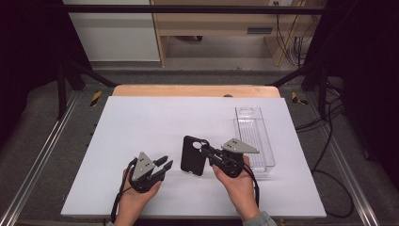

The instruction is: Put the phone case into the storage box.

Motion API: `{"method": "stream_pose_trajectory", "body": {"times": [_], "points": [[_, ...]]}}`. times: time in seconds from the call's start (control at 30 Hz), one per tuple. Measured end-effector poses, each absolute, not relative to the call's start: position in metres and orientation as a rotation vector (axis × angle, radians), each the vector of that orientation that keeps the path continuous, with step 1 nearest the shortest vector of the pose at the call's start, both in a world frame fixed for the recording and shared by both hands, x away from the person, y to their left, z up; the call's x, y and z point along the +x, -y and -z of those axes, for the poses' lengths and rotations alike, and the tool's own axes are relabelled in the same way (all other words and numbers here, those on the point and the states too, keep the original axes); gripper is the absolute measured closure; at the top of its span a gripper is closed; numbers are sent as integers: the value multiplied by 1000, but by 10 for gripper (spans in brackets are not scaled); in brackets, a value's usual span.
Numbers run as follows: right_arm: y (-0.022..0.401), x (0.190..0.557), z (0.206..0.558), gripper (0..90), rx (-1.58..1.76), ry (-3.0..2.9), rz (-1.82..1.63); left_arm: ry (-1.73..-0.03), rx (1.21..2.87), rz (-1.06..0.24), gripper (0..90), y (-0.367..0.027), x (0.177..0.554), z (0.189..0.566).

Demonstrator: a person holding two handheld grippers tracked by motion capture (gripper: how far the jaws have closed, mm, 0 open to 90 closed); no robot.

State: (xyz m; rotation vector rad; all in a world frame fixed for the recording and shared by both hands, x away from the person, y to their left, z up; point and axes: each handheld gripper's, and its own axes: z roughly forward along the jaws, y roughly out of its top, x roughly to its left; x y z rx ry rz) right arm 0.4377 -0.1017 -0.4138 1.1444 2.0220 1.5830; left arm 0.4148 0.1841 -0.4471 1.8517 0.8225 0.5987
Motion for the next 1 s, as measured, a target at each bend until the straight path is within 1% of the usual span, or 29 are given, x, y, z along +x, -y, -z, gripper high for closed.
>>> {"method": "stream_pose_trajectory", "body": {"times": [0.23, 0.33, 0.47, 0.53, 0.63, 0.77, 0.87, 1.0], "points": [[116, 438, 410, 810, 1149, -1903, -1554, -878, 1785, -667, 486, -204, 418, 443], [124, 438, 408, 810, 1162, -1858, -1557, -912, 1760, -684, 354, -214, 421, 441], [132, 444, 401, 809, 1149, -1847, -1546, -910, 1755, -716, 244, -231, 418, 443], [137, 450, 394, 809, 1126, -1849, -1543, -921, 1749, -717, 171, -242, 415, 444], [144, 465, 379, 808, 1094, -1858, -1512, -933, 1723, -703, 122, -261, 408, 446], [155, 488, 354, 808, 1085, -1833, -1490, -981, 1694, -692, 89, -286, 404, 447], [161, 504, 337, 808, 1077, -1814, -1479, -1002, 1680, -706, 78, -299, 403, 450], [167, 522, 324, 808, 1090, -1788, -1458, -1023, 1668, -701, 72, -304, 404, 454]]}}
